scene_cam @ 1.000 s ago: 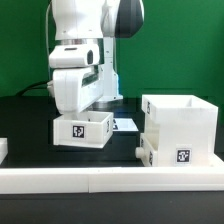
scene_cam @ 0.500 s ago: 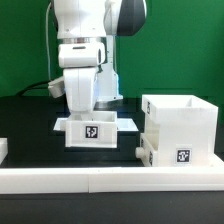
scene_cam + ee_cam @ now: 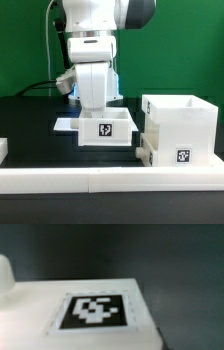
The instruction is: Assemble drawer
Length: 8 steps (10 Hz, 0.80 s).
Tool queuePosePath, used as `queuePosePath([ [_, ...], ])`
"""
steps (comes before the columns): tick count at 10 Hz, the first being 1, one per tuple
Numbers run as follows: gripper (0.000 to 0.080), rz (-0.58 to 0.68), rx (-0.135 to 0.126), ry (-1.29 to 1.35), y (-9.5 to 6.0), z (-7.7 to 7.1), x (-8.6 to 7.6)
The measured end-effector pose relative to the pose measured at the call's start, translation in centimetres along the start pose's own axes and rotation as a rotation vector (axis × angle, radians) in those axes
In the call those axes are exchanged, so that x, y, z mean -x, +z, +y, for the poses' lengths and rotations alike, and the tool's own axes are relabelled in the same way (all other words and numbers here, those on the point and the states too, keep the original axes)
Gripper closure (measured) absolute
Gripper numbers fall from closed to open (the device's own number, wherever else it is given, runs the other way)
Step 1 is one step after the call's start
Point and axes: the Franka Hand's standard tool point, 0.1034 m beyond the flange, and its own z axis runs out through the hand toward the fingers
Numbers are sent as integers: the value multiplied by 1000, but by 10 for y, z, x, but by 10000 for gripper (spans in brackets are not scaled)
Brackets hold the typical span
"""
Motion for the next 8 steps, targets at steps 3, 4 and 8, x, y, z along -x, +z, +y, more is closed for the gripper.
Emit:
queuePosePath([
  [3,758,2,-9,-19,1,0,-5],
  [4,758,4,-9,-25,2,2,-10],
  [8,758,4,-15,-49,7,3,-18],
])
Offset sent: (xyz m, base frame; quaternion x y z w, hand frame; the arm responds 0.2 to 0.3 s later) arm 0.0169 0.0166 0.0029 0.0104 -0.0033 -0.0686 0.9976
